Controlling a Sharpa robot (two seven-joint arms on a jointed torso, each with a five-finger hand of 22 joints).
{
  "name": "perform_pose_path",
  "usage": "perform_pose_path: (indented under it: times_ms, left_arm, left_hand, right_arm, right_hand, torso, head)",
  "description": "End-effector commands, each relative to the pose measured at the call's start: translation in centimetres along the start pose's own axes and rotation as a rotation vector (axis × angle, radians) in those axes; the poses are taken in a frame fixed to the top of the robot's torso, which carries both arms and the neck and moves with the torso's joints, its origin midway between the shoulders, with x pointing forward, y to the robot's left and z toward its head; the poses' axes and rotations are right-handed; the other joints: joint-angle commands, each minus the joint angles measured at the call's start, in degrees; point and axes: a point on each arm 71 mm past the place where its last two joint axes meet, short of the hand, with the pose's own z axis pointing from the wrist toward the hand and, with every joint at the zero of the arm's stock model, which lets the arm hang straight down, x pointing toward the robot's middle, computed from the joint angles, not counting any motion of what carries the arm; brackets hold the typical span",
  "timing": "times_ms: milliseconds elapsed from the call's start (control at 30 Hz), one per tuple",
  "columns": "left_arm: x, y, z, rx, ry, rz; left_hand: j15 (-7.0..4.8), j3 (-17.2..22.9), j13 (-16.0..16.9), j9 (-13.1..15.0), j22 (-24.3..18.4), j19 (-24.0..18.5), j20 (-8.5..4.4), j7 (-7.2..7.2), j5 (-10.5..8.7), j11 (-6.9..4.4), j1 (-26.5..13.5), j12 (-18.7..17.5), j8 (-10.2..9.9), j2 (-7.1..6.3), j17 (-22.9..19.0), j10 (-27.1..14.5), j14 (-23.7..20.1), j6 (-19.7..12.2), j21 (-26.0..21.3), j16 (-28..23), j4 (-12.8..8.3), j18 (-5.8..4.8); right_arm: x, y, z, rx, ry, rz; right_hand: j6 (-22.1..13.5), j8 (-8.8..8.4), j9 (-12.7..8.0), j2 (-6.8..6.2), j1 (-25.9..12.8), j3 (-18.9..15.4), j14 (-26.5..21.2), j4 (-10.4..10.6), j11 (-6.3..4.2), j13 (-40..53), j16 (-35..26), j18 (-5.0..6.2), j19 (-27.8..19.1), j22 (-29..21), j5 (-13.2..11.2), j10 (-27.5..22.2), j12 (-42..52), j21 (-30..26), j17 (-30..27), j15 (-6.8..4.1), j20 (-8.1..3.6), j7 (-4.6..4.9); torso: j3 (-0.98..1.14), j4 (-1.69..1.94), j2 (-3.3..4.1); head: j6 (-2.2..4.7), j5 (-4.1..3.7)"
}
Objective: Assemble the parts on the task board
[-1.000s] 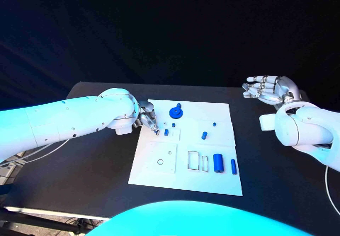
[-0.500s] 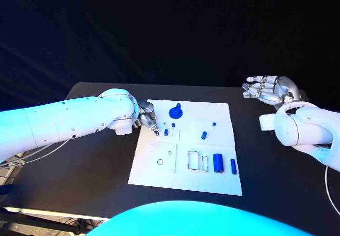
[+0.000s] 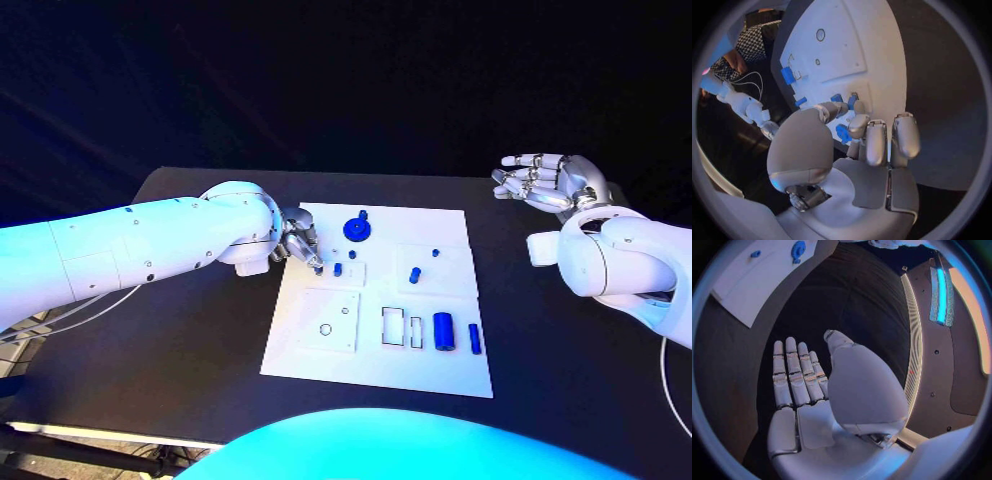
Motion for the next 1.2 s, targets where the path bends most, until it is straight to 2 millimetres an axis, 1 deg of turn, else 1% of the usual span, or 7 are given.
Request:
perform_pose_path:
  times_ms: [33,267,733,967,1200]
  left_arm:
    - [0.17,-0.16,0.02,0.007,0.015,-0.009]
    - [0.23,-0.19,0.02,0.007,0.023,-0.007]
    - [0.30,-0.07,0.00,0.004,0.035,0.001]
    - [0.28,0.06,0.02,0.002,0.038,-0.004]
    - [0.24,0.12,0.08,-0.001,0.038,-0.003]
  left_hand:
    - [-0.35,12.3,0.1,0.1,0.1,0.5,-0.01,-0.19,0.31,-0.07,0.1,0.3,-0.2,0.45,0.8,0.4,2.3,0.4,0.4,0.2,-12.7,-0.87]
    - [-0.35,12.3,0.1,0.1,0.1,0.5,-0.01,-0.19,0.31,-0.07,0.1,0.3,-0.2,0.45,0.8,0.4,2.3,0.4,0.4,0.2,-12.7,-0.87]
    - [-0.38,12.4,0.1,0.1,0.1,0.5,-0.04,-0.23,0.46,-0.10,-0.1,0.3,-0.3,0.44,0.8,0.5,2.3,0.5,0.4,0.2,-12.8,-0.86]
    - [-0.39,12.5,0.3,0.1,0.1,0.5,-0.05,-0.24,0.50,-0.11,-0.1,0.4,-0.3,0.44,0.8,0.6,2.3,0.6,0.4,0.2,-12.8,-0.86]
    - [-0.39,12.5,0.3,0.1,0.1,0.5,-0.05,-0.24,0.50,-0.11,-0.1,0.4,-0.3,0.44,0.8,0.6,2.3,0.6,0.4,0.2,-12.8,-0.86]
  right_arm:
    - [0.14,0.08,-0.01,-0.013,0.014,-0.001]
    - [0.15,0.03,0.00,-0.012,0.014,-0.001]
    - [0.13,-0.03,-0.01,-0.011,0.013,-0.001]
    - [0.10,-0.06,-0.03,-0.011,0.012,-0.001]
    - [0.07,-0.07,-0.04,-0.011,0.012,-0.002]
  right_hand:
    - [-0.5,0.32,-0.1,-0.02,-0.4,0.4,0.3,-0.1,0.46,-0.1,-0.2,0.29,-0.2,-0.1,0.2,0.1,0.4,-0.2,-0.1,0.13,0.01,4.63]
    - [-0.5,0.33,-0.1,-0.03,-0.4,0.4,0.4,-0.1,0.46,-0.1,-0.2,0.29,-0.2,-0.2,0.2,0.1,0.4,-0.2,-0.1,0.13,0.01,4.63]
    - [-0.5,0.33,-0.1,-0.03,-0.4,0.4,0.4,-0.1,0.46,-0.1,-0.2,0.29,-0.2,-0.2,0.2,0.1,0.4,-0.2,-0.1,0.13,0.01,4.63]
    - [-0.5,0.36,-0.1,-0.06,-0.4,0.5,0.4,-0.1,0.46,-0.1,-0.2,0.29,-0.2,-0.2,0.2,0.1,0.4,-0.3,-0.1,0.13,0.01,4.63]
    - [-0.5,0.36,-0.1,-0.06,-0.4,0.5,0.4,-0.1,0.46,-0.1,-0.2,0.29,-0.2,-0.2,0.2,0.1,0.4,-0.3,-0.1,0.13,0.01,4.63]
  torso:
    - [0.00,0.01,0.01]
    - [-0.03,0.02,0.02]
    - [-0.03,0.00,0.00]
    - [-0.03,-0.02,0.01]
    - [-0.03,0.00,0.05]
  head:
    - [0.01,-0.03]
    - [0.01,0.00]
    - [0.01,0.02]
    - [0.01,0.23]
    - [0.01,0.25]
